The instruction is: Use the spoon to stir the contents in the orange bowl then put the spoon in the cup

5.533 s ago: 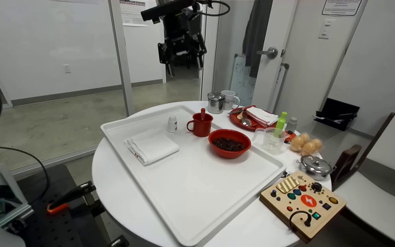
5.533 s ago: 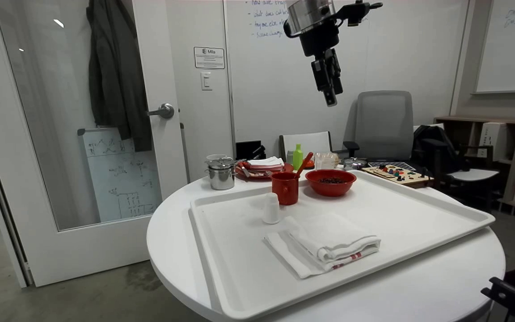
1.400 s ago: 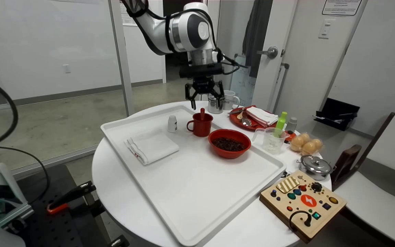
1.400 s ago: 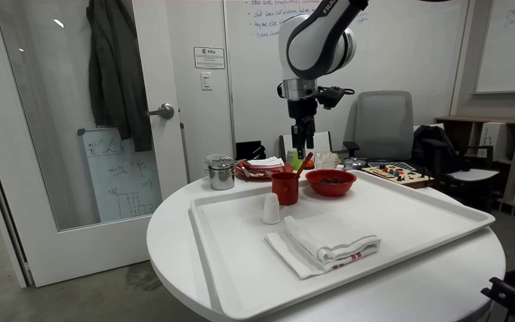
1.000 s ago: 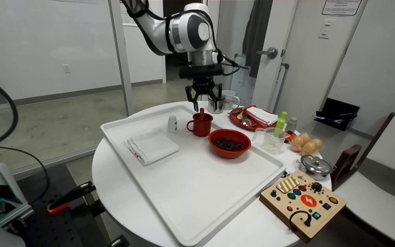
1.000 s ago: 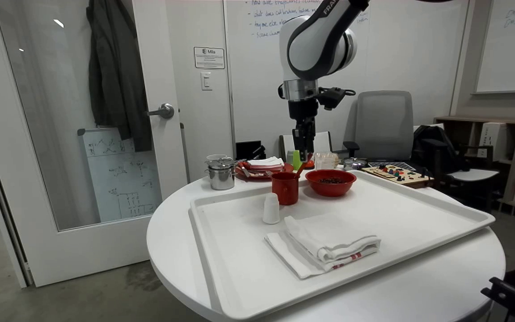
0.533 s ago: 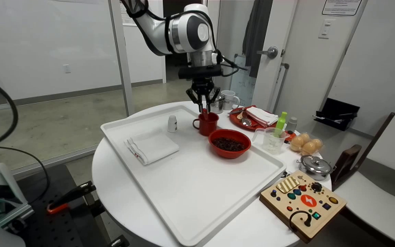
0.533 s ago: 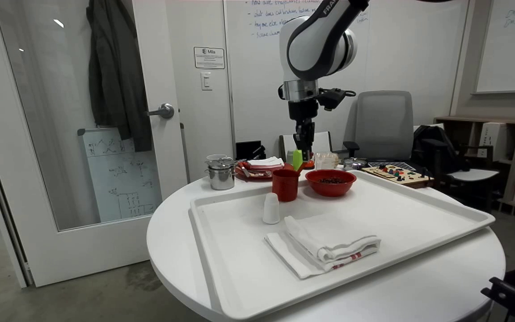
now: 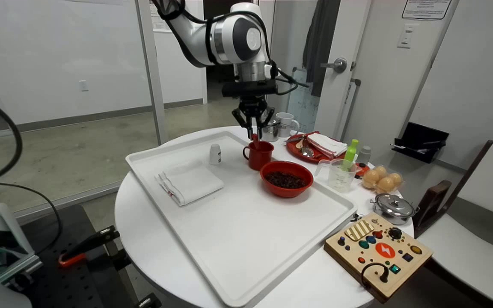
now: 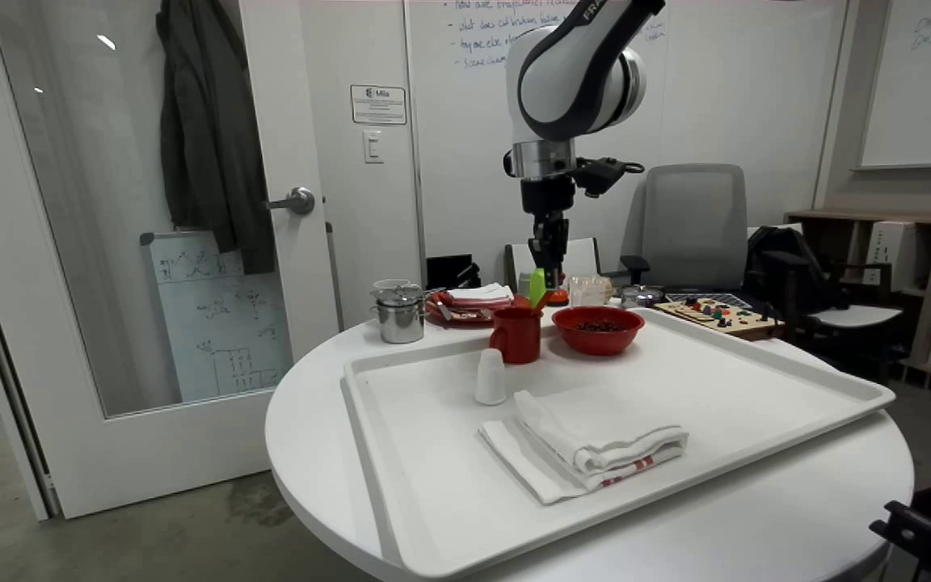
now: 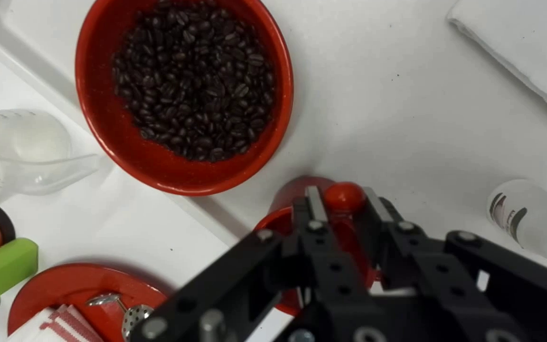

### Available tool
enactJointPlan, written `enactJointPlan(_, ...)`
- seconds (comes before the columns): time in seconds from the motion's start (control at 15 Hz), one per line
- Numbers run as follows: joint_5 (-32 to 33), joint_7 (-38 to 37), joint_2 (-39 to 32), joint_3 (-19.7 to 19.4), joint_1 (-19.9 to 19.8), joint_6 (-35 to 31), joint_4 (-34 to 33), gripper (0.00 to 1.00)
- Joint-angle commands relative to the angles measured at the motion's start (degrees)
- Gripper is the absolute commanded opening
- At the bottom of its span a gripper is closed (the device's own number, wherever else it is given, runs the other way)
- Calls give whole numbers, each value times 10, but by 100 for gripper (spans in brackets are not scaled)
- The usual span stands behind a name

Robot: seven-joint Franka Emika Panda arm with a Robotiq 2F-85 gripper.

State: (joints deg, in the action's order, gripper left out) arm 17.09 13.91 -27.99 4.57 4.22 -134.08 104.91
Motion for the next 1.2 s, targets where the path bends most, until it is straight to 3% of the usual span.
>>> enactJointPlan(0.0, -17, 17, 37, 4, -4, 11, 15, 12)
enactJointPlan(0.2, -7, 16, 64, -1, 4, 65, 0, 12)
enactJointPlan(0.53, 34, -7, 89, -9, 25, 261, -67, 12)
enactJointPlan(0.87, 104, -49, 66, -12, 45, 415, -149, 12)
enactJointPlan(1.13, 126, -59, 24, -12, 51, 491, -194, 12)
